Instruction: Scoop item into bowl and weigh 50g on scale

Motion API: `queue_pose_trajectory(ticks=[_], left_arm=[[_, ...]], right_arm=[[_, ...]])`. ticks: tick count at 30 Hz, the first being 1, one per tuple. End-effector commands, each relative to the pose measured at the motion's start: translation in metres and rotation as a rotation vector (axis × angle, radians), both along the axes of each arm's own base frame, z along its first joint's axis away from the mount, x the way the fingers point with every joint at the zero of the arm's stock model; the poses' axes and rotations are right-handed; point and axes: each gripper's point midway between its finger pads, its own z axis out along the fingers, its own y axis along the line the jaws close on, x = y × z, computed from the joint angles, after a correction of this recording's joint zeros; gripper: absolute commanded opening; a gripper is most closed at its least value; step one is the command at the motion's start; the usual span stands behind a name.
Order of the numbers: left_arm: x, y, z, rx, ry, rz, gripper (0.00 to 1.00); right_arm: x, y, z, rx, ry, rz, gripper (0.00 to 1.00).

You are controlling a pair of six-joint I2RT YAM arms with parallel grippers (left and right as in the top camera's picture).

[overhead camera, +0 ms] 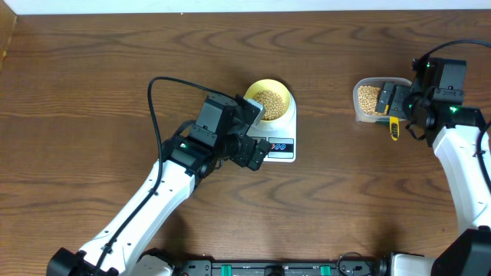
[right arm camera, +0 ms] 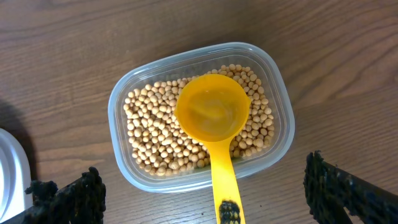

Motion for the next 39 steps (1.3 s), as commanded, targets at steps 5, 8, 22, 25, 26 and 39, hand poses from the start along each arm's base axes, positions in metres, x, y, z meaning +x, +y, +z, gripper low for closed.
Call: queue_pose_trajectory(ticks=[5, 8, 22, 25, 26, 39], left_arm=[[0.0, 0.001, -0.003, 0.005, 0.008, 0.01, 0.97], [0.0, 0.001, -0.002, 0.004, 0.006, 0.01, 0.97], [-0.02, 0.035, 0.034, 0.031, -0.143, 0.087, 0.98], [-0.035, 0.045, 0.034, 0.03, -0.164, 0.097, 0.98], [-0.041, 0.048, 0.035, 0.024, -0.176, 0.098, 0.98], [-0.081, 0.084, 0.038, -0.065, -0.349, 0.163, 0.97]], right_arm=[[-0.001, 0.0, 0.009, -0.014, -0.022, 0.006, 0.99], [-0.001, 0.0, 0.009, -0.014, -0.022, 0.006, 0.99], [-0.001, 0.0, 0.009, -0.014, -0.022, 0.006, 0.99], [-0.001, 0.0, 0.009, -0.014, -0.022, 0.006, 0.99], [-0.001, 0.0, 0.009, -0.014, -0.022, 0.006, 0.99], [-0.001, 0.0, 0.009, -0.014, -0.022, 0.006, 0.99]])
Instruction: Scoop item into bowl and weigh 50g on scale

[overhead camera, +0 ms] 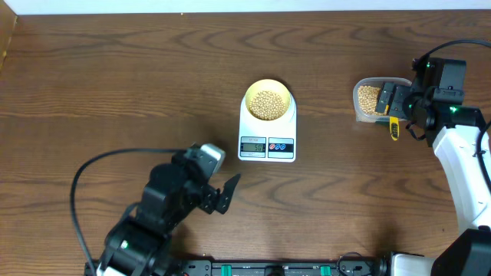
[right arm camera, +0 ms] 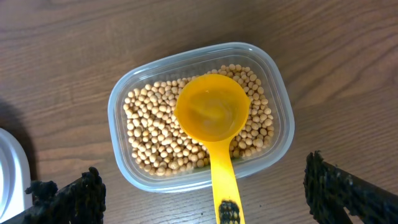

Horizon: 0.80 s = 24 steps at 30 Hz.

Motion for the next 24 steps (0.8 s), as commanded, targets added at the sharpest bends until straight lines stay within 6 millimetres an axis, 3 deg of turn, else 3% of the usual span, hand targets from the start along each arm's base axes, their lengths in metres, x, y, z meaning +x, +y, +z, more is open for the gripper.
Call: queue_pose_trajectory(ticks=[1, 14, 24], left_arm=[[-0.003, 0.014, -0.001, -0.019, -0.05, 0.052, 0.98], [0.008, 0.056, 0.011, -0.103, -0.404, 0.231, 0.97], [0.017, 0.083, 0.004, -0.1, -0.493, 0.362, 0.98]], right_arm=[[-0.001, 0.0, 0.009, -0.012, -0.023, 0.005, 0.99], [-0.001, 0.0, 0.009, -0.012, -0.022, 0.005, 0.99], [-0.001, 0.0, 0.009, -0.013, -0.023, 0.004, 0.99]])
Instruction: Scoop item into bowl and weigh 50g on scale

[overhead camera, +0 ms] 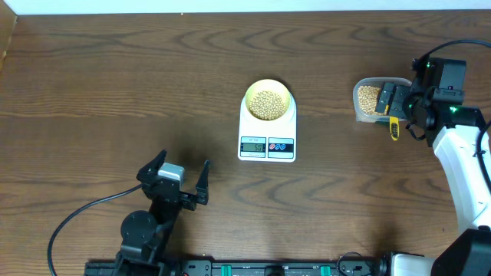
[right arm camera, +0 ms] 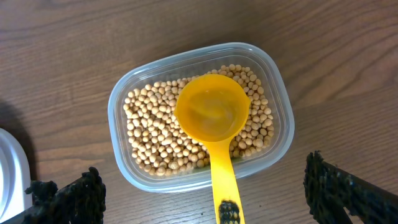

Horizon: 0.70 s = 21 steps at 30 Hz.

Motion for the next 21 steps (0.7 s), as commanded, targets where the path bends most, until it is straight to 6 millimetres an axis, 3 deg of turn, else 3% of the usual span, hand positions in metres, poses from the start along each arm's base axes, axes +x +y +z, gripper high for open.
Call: queue_pose_trajectory(ticks=[1, 8, 16, 21], left_arm=[[0.001, 0.014, 0.001, 0.011, -0.037, 0.071, 0.98], [0.005, 0.029, -0.011, 0.018, -0.036, 0.148, 0.98], [0.008, 0.042, -0.044, 0.043, 0.033, 0.222, 0.97], [0.009, 0.049, -0.043, 0.044, 0.03, 0.252, 0.98]], right_arm=[[-0.001, 0.0, 0.009, -0.012, -0.022, 0.004, 0.99], [-0.001, 0.0, 0.009, -0.012, -0.023, 0.004, 0.99], [-0.001, 0.0, 0.009, -0.012, -0.022, 0.004, 0.99], [-0.001, 0.0, 0.009, -0.012, -0.022, 0.004, 0.99]])
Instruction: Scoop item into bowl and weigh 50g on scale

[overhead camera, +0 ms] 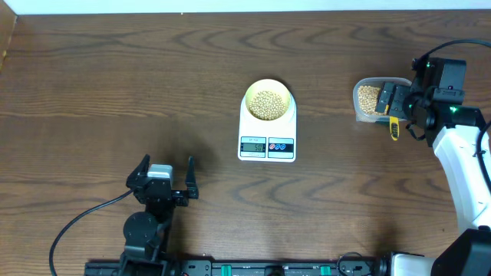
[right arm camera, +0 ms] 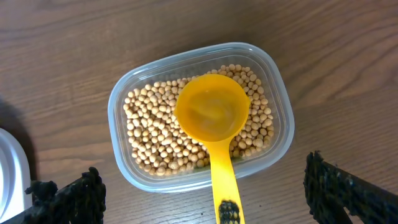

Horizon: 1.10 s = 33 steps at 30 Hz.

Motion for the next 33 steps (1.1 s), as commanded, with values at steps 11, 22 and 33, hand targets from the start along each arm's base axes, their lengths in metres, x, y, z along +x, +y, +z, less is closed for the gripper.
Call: queue_pose_trajectory(ticks=[11, 22, 33], left_arm=[[0.001, 0.018, -0.016, 0.022, 0.033, 0.08, 0.98], [0.001, 0.02, -0.015, 0.02, 0.03, 0.09, 0.98], [0.001, 0.02, -0.016, 0.02, 0.032, 0.09, 0.97]], right_arm=[[-0.001, 0.0, 0.009, -0.012, -0.022, 0.004, 0.99], [-0.001, 0.0, 0.009, -0.012, -0.022, 0.004, 0.99], [-0.001, 0.0, 0.009, -0.012, -0.022, 0.004, 0.99]])
